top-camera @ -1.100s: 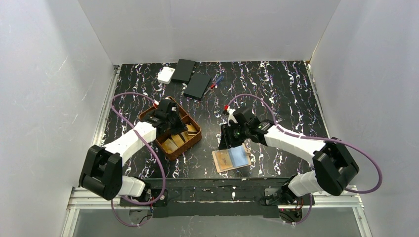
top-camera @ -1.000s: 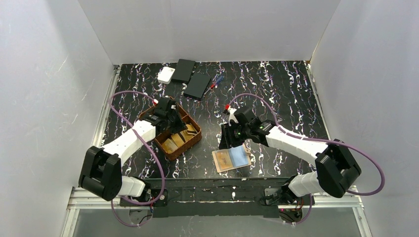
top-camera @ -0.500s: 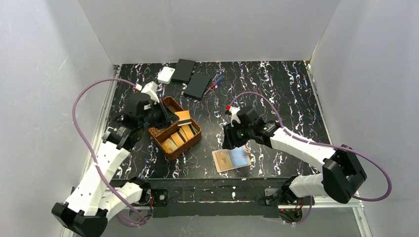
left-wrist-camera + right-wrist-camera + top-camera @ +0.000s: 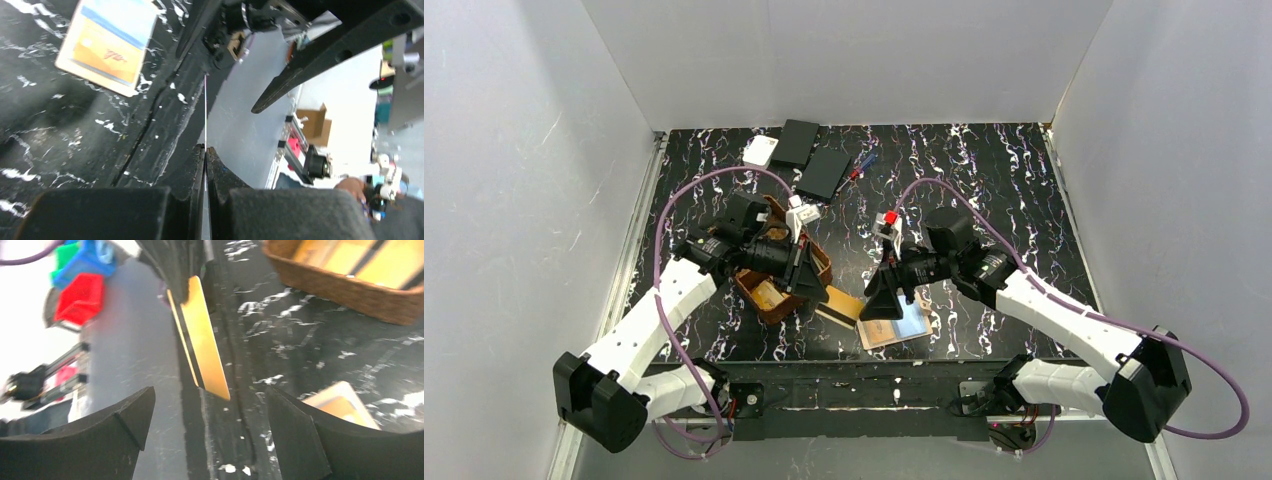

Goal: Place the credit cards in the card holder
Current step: Pick up the credit card from the storage box.

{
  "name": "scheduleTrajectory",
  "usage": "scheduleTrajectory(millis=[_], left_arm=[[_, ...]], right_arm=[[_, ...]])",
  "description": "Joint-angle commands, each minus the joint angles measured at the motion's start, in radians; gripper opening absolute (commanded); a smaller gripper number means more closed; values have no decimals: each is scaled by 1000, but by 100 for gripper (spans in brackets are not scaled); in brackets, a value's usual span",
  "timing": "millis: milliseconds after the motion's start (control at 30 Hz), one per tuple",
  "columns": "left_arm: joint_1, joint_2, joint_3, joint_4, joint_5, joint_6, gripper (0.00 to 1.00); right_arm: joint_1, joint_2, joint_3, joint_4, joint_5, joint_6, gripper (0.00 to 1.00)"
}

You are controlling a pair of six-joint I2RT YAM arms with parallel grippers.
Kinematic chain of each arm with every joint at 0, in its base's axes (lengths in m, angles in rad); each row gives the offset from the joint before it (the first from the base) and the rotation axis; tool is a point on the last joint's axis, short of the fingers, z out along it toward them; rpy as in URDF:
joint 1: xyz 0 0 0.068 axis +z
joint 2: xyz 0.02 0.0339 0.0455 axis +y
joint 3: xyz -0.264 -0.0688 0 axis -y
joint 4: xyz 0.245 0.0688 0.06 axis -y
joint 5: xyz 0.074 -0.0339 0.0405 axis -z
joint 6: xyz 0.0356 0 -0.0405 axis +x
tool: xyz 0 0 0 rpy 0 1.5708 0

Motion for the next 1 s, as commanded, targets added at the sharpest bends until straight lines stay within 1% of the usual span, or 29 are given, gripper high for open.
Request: scheduleTrajectory(millis=[0, 100, 133, 167, 200, 300, 367, 400, 467, 500, 533, 567, 600, 667, 733, 800, 867, 900, 967], left_arm=[[-64, -29, -2, 15, 176, 76, 0], [-98, -27, -7, 58, 214, 63, 0], [-103, -27, -8, 69, 220, 60, 0], [-104, -28, -8, 75, 223, 60, 0], [-104, -30, -8, 79, 224, 61, 0], [-104, -26, -7, 96, 240, 54, 0], [-104, -19, -4, 117, 240, 32, 0], [-104, -15, 1, 119, 226, 23, 5], [-97, -10, 15, 98, 169, 16, 34], [-89, -11, 19, 94, 130, 1, 45], [-72, -15, 20, 99, 93, -28, 53], [-46, -20, 17, 112, 63, -69, 57], [-10, -28, 2, 150, 45, -133, 61], [64, -58, -61, 285, 21, -313, 63], [97, -94, -117, 379, -59, -470, 65], [93, -139, -195, 512, -159, -622, 67], [76, -212, -350, 769, -221, -847, 69], [68, -248, -402, 857, -253, -890, 71], [52, -305, -440, 891, -324, -928, 74]], right_arm=[[4, 22, -8, 97, -261, 45, 90], [8, 12, -26, 122, -307, 70, 85], [8, 5, -37, 143, -323, 91, 81], [8, -2, -55, 179, -343, 119, 74], [9, -7, -74, 222, -358, 147, 66], [8, -18, -112, 291, -363, 214, 34], [8, -24, -135, 344, -362, 268, 7], [8, -32, -142, 352, -346, 282, 1], [5, -58, -151, 322, -260, 281, 1], [1, -70, -159, 322, -210, 295, 1], [-5, -80, -173, 347, -161, 330, 1], [-12, -88, -191, 379, -112, 375, 1], [-17, -96, -217, 427, -57, 430, 1], [-22, -105, -265, 554, 14, 554, 1], [-23, -110, -313, 688, 88, 674, 1], [-23, -113, -346, 839, 148, 789, 1], [-24, -118, -358, 905, 217, 859, 1], [-24, -119, -364, 931, 244, 882, 1], [-23, -119, -384, 996, 287, 925, 1]])
